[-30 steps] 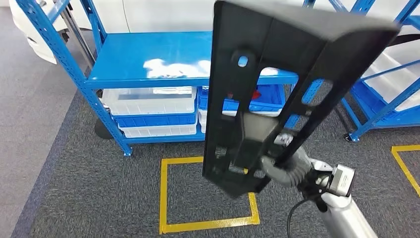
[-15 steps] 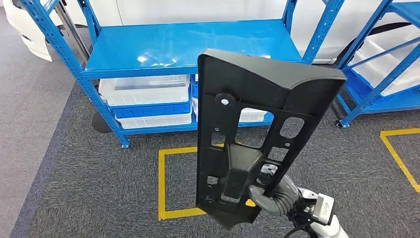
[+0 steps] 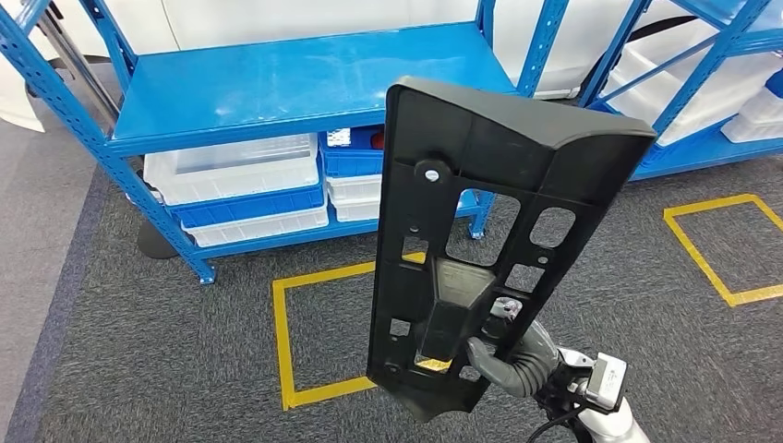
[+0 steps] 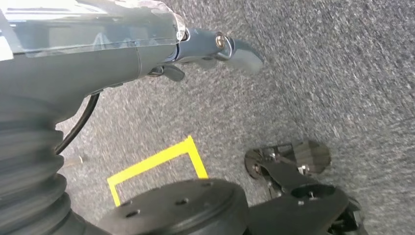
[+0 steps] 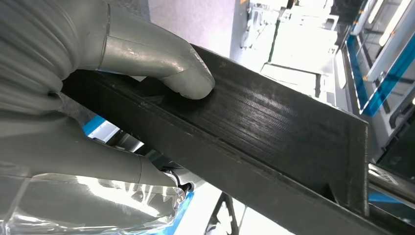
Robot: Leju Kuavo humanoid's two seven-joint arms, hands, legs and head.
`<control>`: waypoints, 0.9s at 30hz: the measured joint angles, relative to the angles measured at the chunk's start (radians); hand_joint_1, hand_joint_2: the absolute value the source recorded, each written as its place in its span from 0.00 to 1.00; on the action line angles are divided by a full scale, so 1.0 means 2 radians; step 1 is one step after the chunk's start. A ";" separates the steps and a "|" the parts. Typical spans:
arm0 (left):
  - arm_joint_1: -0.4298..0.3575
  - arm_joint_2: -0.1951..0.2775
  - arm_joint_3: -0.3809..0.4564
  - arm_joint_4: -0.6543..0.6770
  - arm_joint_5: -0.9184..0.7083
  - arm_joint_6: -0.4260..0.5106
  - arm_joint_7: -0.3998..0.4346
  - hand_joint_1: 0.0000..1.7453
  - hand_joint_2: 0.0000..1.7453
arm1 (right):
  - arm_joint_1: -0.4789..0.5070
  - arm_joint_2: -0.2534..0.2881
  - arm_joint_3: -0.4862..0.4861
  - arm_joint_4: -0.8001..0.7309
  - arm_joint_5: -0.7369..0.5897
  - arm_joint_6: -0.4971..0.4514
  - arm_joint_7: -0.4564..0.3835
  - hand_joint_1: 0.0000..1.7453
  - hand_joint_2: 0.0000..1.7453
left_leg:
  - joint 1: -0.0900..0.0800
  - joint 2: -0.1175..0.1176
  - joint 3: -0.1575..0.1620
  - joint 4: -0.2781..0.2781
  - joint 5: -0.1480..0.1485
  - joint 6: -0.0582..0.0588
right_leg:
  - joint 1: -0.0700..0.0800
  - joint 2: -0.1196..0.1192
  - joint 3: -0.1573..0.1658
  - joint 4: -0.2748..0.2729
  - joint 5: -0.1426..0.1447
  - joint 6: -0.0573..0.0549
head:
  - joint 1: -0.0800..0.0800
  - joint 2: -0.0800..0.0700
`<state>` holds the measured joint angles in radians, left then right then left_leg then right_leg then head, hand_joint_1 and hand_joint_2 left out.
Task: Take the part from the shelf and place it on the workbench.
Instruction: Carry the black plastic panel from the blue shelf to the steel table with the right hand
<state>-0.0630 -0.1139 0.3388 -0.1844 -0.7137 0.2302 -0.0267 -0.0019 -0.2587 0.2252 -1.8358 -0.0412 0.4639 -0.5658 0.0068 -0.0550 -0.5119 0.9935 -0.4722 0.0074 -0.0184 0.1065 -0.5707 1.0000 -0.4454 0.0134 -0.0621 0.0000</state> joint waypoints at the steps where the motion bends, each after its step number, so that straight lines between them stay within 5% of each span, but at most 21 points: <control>1: -0.001 0.000 0.000 0.000 0.000 0.000 0.000 0.00 1.00 | 0.000 0.000 -0.001 0.000 0.000 0.000 0.000 1.00 1.00 | 0.001 0.007 0.001 -0.005 0.001 0.003 | 0.001 -0.003 -0.003 0.003 -0.002 0.003 | 0.000 0.000; 4: 0.000 0.000 0.000 0.000 -0.002 0.000 -0.001 0.00 1.00 | 0.000 0.001 -0.003 0.000 0.001 -0.002 0.000 1.00 1.00 | 0.002 0.026 0.001 -0.014 0.005 0.010 | 0.003 -0.036 -0.035 0.065 -0.038 0.009 | 0.000 0.000; 6: 0.001 0.001 0.000 0.000 -0.004 0.000 -0.001 0.00 1.00 | 0.002 0.002 -0.004 0.000 0.003 -0.006 0.000 1.00 1.00 | 0.001 0.040 -0.002 -0.013 0.005 0.011 | 0.001 -0.048 -0.064 0.129 -0.062 0.013 | 0.000 0.000; 7: 0.001 0.001 0.000 0.000 -0.004 0.000 0.000 0.00 1.00 | 0.004 0.003 -0.005 0.000 0.004 -0.007 0.001 1.00 1.00 | 0.001 0.046 -0.002 -0.012 0.005 0.011 | 0.000 -0.051 -0.068 0.140 -0.062 0.014 | 0.000 0.000; 8: 0.001 0.001 0.000 0.000 -0.005 -0.001 0.001 0.00 1.00 | 0.006 0.004 -0.006 -0.001 0.006 -0.008 0.003 1.00 1.00 | 0.001 0.052 -0.002 -0.011 0.005 0.010 | -0.001 -0.053 -0.061 0.131 -0.052 0.015 | 0.000 0.000; 10: 0.001 0.001 0.000 0.000 -0.007 -0.002 0.004 0.00 1.00 | 0.007 0.005 -0.009 -0.006 0.010 -0.010 0.006 1.00 1.00 | 0.000 0.062 -0.002 -0.008 0.003 0.008 | -0.001 -0.065 -0.024 0.063 -0.021 0.014 | 0.000 0.000; 12: 0.000 0.001 0.000 0.000 -0.010 -0.005 0.008 0.00 1.00 | 0.006 0.007 -0.011 -0.012 0.012 -0.012 0.008 1.00 1.00 | -0.002 0.071 -0.003 -0.005 0.002 0.004 | 0.003 -0.079 0.005 0.008 -0.005 0.007 | 0.000 0.000; 15: 0.000 0.001 0.000 0.000 -0.012 -0.006 0.011 0.00 1.00 | 0.009 0.009 -0.015 -0.019 0.013 -0.015 0.009 1.00 1.00 | -0.004 0.082 -0.002 -0.005 0.001 -0.004 | 0.006 -0.073 0.005 -0.002 -0.003 -0.004 | 0.000 0.000; 18: -0.001 0.001 0.000 -0.001 -0.011 -0.005 0.006 0.00 1.00 | 0.014 0.010 -0.022 -0.025 0.013 -0.014 0.006 1.00 1.00 | -0.001 0.061 -0.014 0.027 -0.024 -0.011 | 0.003 -0.060 0.004 -0.007 0.003 -0.014 | 0.000 0.000; 20: -0.001 0.002 0.000 -0.001 -0.009 -0.004 -0.002 0.00 1.00 | 0.013 0.011 -0.025 -0.026 0.011 -0.011 0.005 1.00 1.00 | 0.000 0.038 -0.042 0.095 -0.062 -0.013 | 0.003 -0.051 0.001 -0.007 0.006 -0.018 | 0.000 0.000; 22: -0.002 0.002 0.000 -0.001 -0.009 -0.004 -0.007 0.00 1.00 | 0.013 0.012 -0.028 -0.026 0.010 -0.007 0.004 1.00 1.00 | 0.000 0.032 -0.061 0.145 -0.077 -0.014 | 0.004 -0.040 -0.002 -0.005 0.008 -0.019 | 0.000 0.000; 24: -0.003 0.002 0.000 -0.001 -0.010 -0.003 -0.008 0.00 1.00 | 0.013 0.013 -0.029 -0.026 0.009 -0.006 0.004 1.00 1.00 | 0.001 0.030 -0.045 0.119 -0.053 -0.013 | 0.004 -0.026 -0.004 -0.001 0.008 -0.018 | 0.000 0.000; 27: 0.000 0.003 0.000 -0.001 -0.013 -0.005 -0.009 0.00 1.00 | 0.018 0.014 -0.033 -0.029 0.010 -0.008 0.003 1.00 1.00 | 0.004 -0.001 -0.003 0.025 -0.013 -0.010 | 0.004 -0.008 -0.010 0.006 0.009 -0.012 | 0.000 0.000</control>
<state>-0.0625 -0.1072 0.3395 -0.1859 -0.7399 0.2204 -0.0442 0.0338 -0.2312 0.1601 -1.8946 -0.0221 0.4470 -0.5591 0.0140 -0.0565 -0.5173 1.0440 -0.4985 -0.0119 -0.0105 0.0910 -0.5914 1.0129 -0.4282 -0.0108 -0.0618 0.0000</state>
